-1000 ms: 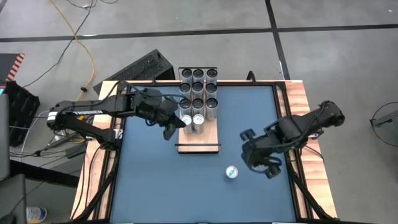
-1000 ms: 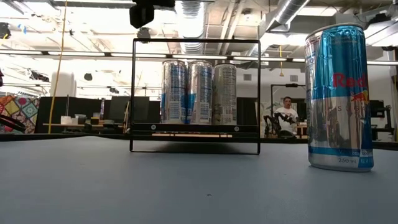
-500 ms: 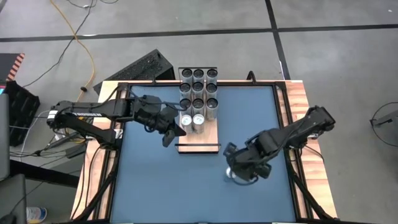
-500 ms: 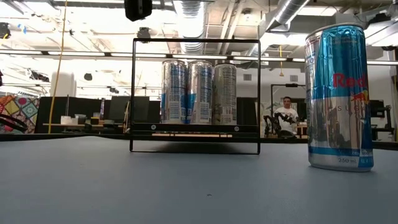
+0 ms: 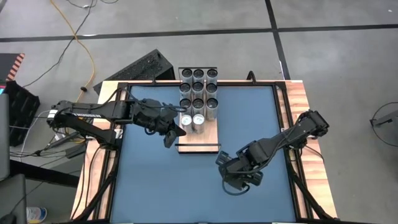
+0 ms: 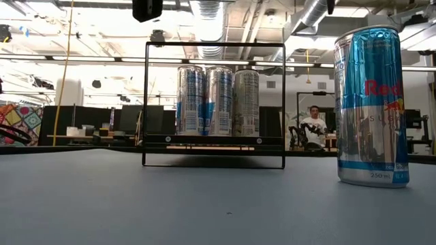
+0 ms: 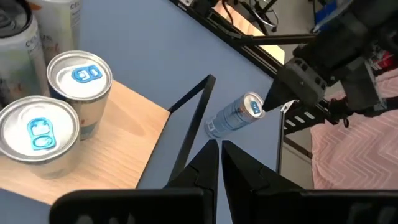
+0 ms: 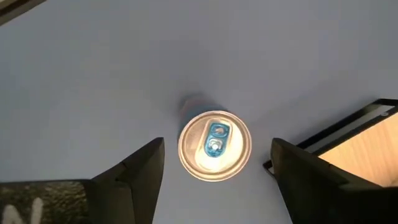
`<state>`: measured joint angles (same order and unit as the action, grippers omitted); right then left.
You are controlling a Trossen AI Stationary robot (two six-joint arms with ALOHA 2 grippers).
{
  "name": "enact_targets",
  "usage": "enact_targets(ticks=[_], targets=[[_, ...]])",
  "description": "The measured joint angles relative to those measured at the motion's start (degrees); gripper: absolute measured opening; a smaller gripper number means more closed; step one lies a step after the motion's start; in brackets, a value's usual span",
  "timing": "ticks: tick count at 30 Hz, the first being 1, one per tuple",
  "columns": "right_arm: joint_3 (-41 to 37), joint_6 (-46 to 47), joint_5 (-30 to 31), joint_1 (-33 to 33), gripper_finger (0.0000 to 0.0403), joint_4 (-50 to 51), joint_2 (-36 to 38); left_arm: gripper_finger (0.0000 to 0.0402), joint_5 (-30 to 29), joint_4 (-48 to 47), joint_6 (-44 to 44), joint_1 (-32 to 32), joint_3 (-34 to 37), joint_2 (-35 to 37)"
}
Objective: Place canned beverage on shelf
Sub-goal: Put the blue soda can on the shelf
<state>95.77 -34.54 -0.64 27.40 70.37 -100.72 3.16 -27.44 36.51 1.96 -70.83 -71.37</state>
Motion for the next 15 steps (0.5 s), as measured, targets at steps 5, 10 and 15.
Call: enact_targets(ticks=[5, 10, 15], targets=[[0.0, 0.0, 0.0, 0.1, 0.0279, 0.5, 0.0, 0.0007, 0.4, -0.2, 0.6, 0.0, 0.0, 0.0], [-1.8, 0.0, -0.6, 0.8, 0.0279, 1.1, 0.1, 0.0007, 0.4, -0.2, 0.6, 0.0, 0.0, 0.0], [-6.3, 0.1, -0.4, 0.8, 0.0279, -2.0, 0.1, 0.0007, -1.2, -0.2, 0.6, 0.0, 0.0, 0.0]])
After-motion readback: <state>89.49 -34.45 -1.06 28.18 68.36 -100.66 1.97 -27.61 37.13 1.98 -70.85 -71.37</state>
